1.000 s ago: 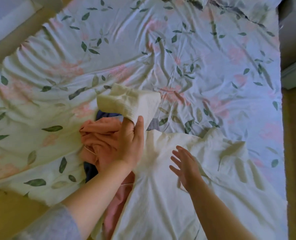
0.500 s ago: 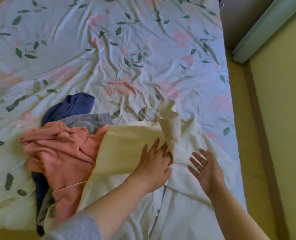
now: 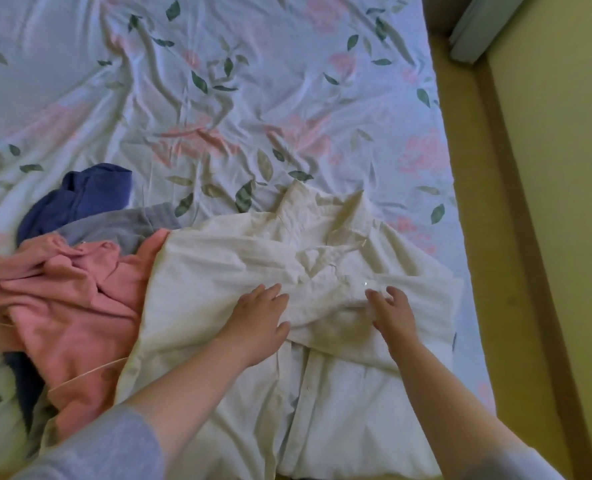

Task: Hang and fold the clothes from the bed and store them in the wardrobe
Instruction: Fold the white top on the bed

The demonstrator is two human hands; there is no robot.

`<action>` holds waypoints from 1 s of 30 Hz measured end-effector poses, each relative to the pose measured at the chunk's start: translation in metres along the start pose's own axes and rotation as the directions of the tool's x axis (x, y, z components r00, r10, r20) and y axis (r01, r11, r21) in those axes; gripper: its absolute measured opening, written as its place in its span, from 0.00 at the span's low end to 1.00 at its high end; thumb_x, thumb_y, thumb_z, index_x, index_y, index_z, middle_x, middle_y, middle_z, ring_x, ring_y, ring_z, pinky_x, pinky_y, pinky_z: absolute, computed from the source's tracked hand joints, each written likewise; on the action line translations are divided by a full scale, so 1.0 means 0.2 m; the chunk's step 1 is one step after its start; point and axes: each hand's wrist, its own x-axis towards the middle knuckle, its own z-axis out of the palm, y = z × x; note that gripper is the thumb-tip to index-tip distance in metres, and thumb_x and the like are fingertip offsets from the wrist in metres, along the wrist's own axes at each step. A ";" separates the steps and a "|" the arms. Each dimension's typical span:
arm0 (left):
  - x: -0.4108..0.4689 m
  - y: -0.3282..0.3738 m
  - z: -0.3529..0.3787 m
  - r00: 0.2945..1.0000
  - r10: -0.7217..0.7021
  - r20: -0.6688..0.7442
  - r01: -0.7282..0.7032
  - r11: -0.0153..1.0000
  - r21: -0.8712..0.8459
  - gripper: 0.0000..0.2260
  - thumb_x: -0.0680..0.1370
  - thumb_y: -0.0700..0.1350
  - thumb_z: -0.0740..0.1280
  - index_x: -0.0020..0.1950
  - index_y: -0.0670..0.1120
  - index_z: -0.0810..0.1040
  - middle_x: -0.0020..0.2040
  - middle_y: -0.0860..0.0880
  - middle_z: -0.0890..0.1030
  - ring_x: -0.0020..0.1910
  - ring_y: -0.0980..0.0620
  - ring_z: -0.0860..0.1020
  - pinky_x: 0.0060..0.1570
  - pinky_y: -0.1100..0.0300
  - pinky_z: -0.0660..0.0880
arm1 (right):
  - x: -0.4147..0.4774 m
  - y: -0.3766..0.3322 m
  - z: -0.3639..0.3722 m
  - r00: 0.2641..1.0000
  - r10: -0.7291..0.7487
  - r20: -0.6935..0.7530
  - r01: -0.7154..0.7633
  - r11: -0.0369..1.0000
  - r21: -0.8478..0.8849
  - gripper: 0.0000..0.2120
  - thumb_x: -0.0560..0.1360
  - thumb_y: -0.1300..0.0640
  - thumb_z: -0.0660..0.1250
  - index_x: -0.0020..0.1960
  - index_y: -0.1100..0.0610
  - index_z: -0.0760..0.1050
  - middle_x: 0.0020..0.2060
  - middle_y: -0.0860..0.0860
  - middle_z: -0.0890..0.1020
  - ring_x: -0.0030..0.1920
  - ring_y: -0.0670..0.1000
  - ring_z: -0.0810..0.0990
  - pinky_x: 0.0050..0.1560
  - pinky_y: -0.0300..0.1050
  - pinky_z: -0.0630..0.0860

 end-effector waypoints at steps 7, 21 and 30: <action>0.05 -0.02 -0.02 0.998 -0.028 -0.052 0.024 0.997 -0.079 0.25 0.83 0.51 0.56 0.78 0.47 0.56 0.80 0.49 0.51 0.79 0.48 0.49 0.76 0.54 0.50 | 0.04 -0.11 0.05 0.970 -0.243 0.015 0.242 0.955 -0.171 0.13 0.74 0.57 0.70 0.57 0.52 0.78 0.52 0.53 0.81 0.44 0.46 0.78 0.41 0.36 0.72; 0.13 -0.09 -0.05 0.976 -0.055 -0.211 0.030 0.993 -0.118 0.18 0.80 0.47 0.62 0.69 0.44 0.71 0.67 0.46 0.69 0.64 0.46 0.71 0.63 0.53 0.69 | -0.08 0.16 -0.03 0.978 -0.206 -0.016 0.192 0.934 -0.302 0.40 0.72 0.40 0.70 0.78 0.53 0.57 0.72 0.52 0.68 0.70 0.52 0.70 0.66 0.50 0.71; 0.32 -0.26 -0.24 0.969 -0.125 -0.213 0.162 0.973 0.166 0.21 0.81 0.51 0.59 0.74 0.50 0.63 0.72 0.49 0.68 0.70 0.44 0.62 0.66 0.51 0.63 | 0.12 -0.03 -0.01 0.998 -0.001 -0.056 -0.005 0.994 -0.105 0.17 0.72 0.51 0.72 0.58 0.57 0.77 0.54 0.54 0.82 0.52 0.56 0.80 0.54 0.55 0.79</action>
